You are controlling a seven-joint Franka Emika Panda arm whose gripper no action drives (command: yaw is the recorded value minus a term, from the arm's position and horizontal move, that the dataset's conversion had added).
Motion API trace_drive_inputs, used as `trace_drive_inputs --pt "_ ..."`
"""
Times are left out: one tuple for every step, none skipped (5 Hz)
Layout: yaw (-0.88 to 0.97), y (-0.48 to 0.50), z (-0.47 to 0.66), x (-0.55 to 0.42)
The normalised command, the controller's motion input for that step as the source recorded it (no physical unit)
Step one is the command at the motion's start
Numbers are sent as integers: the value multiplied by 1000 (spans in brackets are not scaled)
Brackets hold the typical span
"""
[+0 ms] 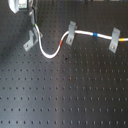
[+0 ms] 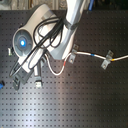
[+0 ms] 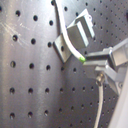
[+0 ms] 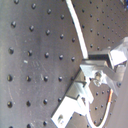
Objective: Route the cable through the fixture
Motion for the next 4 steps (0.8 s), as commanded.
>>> trace_drive_inputs --pt "-166 -382 -554 310" --pt "6 -187 -570 112" --pt "366 -2 -326 8" --pt "808 99 -98 -106"
